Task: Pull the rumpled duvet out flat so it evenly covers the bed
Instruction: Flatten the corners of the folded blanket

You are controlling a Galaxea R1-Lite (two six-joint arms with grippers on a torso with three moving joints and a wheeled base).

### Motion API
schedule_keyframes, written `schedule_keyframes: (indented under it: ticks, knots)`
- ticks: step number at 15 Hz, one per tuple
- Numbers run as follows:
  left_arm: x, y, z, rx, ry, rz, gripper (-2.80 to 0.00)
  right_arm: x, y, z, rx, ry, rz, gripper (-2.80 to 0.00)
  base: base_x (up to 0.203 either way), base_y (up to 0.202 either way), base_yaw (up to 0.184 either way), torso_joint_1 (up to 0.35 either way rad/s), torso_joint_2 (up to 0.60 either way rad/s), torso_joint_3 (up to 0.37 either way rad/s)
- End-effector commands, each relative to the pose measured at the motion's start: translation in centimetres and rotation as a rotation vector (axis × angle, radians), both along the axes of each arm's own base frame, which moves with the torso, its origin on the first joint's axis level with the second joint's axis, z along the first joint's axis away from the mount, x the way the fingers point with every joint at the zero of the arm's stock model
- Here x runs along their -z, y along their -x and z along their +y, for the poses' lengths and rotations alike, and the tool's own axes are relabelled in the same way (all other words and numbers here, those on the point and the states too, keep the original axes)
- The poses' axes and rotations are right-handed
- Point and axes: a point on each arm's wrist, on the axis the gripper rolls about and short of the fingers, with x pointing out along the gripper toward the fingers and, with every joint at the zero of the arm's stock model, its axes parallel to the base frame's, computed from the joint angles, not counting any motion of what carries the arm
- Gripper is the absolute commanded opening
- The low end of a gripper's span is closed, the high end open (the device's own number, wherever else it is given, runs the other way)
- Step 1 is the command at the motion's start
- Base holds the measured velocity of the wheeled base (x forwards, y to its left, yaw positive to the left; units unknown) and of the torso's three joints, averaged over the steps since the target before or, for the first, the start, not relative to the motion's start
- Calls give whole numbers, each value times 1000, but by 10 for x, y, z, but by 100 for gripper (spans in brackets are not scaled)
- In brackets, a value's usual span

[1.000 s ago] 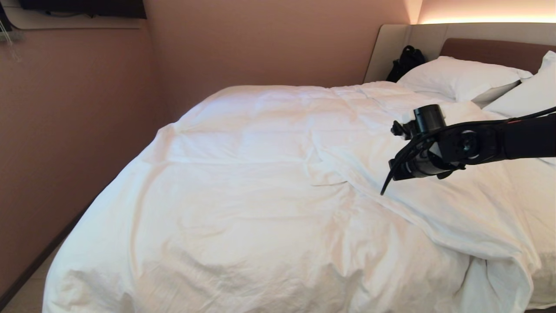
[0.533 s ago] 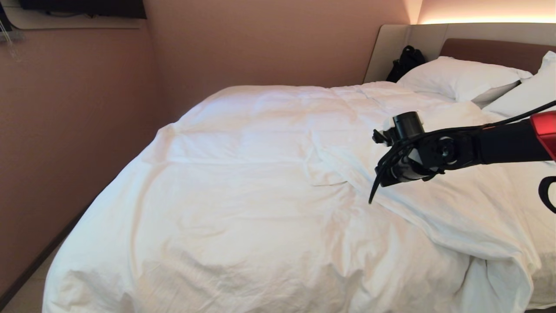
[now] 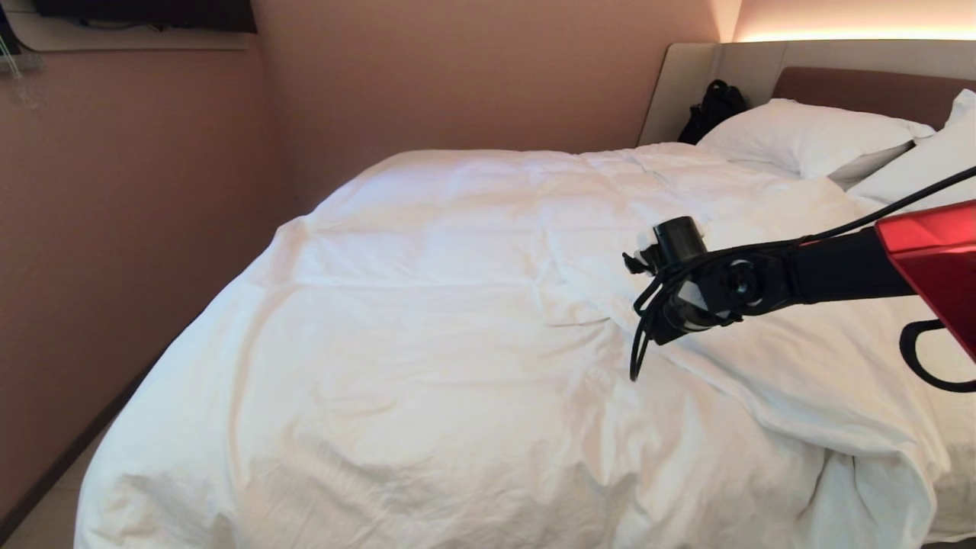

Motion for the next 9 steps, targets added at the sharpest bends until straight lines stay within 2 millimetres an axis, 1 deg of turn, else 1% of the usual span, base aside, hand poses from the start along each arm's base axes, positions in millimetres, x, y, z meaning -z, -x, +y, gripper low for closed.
schedule_keyframes:
  ticks: [1, 3, 5, 9]
  knots:
    - [0, 0, 0, 0, 0, 0, -280, 11, -3, 3, -2, 18, 27, 0, 0, 0, 0, 0, 0, 0]
    - [0, 0, 0, 0, 0, 0, -280, 16, -4, 4, -1, 20, 36, 0, 0, 0, 0, 0, 0, 0]
    - [0, 0, 0, 0, 0, 0, -280, 28, -8, 4, 4, 21, 56, 0, 0, 0, 0, 0, 0, 0]
    - [0, 0, 0, 0, 0, 0, -280, 35, -11, 5, 2, 24, 58, 0, 0, 0, 0, 0, 0, 0]
